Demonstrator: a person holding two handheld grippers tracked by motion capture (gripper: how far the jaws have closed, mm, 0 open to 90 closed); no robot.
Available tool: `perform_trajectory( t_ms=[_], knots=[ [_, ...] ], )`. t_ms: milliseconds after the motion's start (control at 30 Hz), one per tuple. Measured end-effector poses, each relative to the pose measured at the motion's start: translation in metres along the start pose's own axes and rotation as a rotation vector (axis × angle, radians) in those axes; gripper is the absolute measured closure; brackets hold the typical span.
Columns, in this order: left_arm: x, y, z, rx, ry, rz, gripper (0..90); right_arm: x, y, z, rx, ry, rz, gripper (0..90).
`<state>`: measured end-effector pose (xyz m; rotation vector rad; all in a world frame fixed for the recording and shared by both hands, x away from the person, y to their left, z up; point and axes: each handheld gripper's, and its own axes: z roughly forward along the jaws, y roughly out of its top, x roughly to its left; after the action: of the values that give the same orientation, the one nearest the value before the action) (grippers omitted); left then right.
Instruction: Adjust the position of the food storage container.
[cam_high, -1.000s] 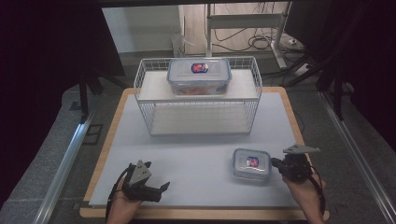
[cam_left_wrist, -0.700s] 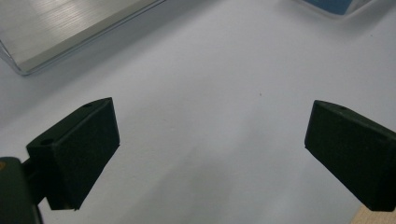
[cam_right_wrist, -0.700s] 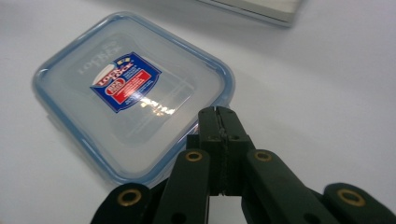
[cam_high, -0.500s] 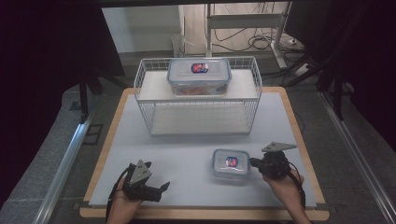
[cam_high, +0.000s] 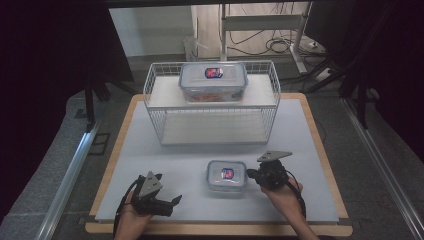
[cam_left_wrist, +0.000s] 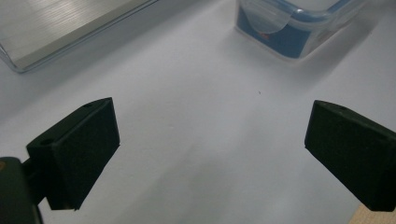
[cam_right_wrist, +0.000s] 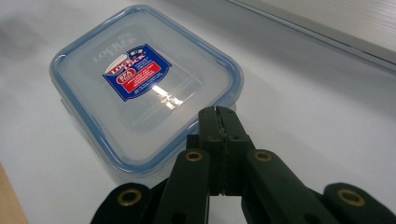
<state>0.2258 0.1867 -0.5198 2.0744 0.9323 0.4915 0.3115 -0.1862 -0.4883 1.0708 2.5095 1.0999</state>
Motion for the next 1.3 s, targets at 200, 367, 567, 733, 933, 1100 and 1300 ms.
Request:
perform_trajectory(
  t_ms=[200, 367, 567, 733, 933, 1100, 1300],
  knots=[
    [0.0, 0.0, -0.001, 0.001, -0.004, -0.005, 2.9, 0.008, 0.008, 0.013, -0.006, 0.018, -0.02, 89.8],
    [0.002, 0.0, -0.001, 0.013, -0.021, -0.034, 3.6, 0.007, 0.007, 0.012, -0.013, 0.026, -0.045, 89.1],
    [0.003, 0.001, -0.003, 0.007, -0.053, -0.055, 5.1, 0.004, 0.004, -0.001, -0.054, 0.009, -0.064, 77.5],
    [0.002, 0.0, -0.002, 0.007, -0.04, -0.036, 5.1, 0.001, -0.005, -0.012, -0.079, 0.005, -0.083, 63.2],
    [0.003, -0.001, -0.002, 0.004, -0.035, -0.027, 5.1, -0.005, -0.014, -0.02, -0.1, -0.005, -0.077, 46.4],
    [0.006, -0.002, -0.002, 0.009, -0.032, -0.037, 5.1, -0.006, -0.019, -0.024, -0.113, -0.01, -0.068, 34.2],
    [0.007, -0.003, -0.002, 0.009, -0.028, -0.04, 5.1, -0.006, -0.025, -0.022, -0.125, -0.019, -0.065, 19.6]
  ],
)
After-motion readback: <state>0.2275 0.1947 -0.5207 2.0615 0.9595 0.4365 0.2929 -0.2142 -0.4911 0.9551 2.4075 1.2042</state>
